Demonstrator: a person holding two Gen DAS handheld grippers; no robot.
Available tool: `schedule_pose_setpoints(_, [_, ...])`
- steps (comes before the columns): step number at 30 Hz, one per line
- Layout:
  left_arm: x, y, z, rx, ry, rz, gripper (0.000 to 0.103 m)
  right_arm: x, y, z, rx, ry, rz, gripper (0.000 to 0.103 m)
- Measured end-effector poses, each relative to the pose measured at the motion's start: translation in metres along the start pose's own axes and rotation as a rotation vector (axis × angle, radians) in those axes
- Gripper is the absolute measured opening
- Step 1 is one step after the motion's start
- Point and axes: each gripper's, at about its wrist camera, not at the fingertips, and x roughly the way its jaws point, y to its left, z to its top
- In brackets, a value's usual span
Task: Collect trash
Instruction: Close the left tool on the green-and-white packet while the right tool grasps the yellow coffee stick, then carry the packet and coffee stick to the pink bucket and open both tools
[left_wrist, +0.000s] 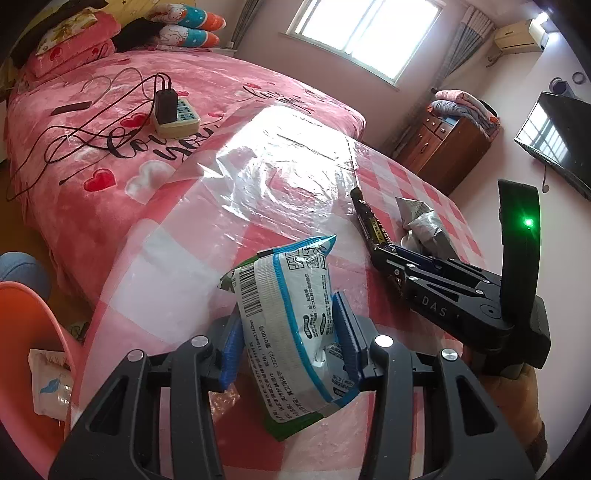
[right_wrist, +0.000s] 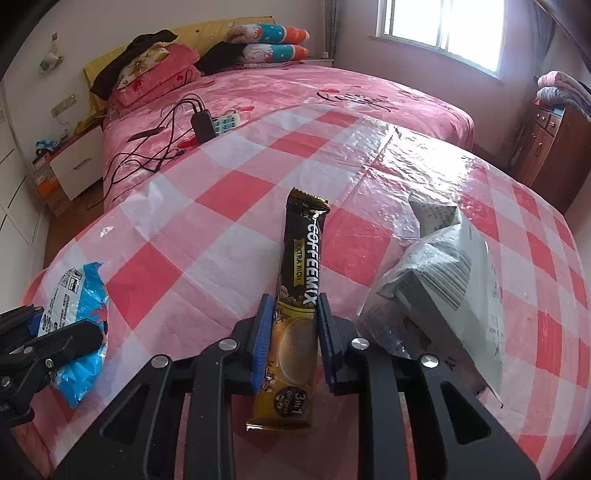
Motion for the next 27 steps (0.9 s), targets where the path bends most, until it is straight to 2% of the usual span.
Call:
schedule_pose_setpoints(13, [-0.018,0.015,-0.005,-0.023,-0.027,-0.017,0.047,-0.031,-0.002,-0.022,0.130,-0.041,0.069,0.019])
schedule_pose_setpoints(18, [-0.029,0.024,-0.006,-0.033,-0.042,-0.013,0.047,-0.048,0.009,-0.027,0.157,-0.058,0.128,0.019])
schedule_pose_setpoints(27, [-0.053,0.045,-0.009,-0.064,-0.075,0.004,0.047,-0.074,0.044,-0.023,0.173,-0.070,0.288,0.019])
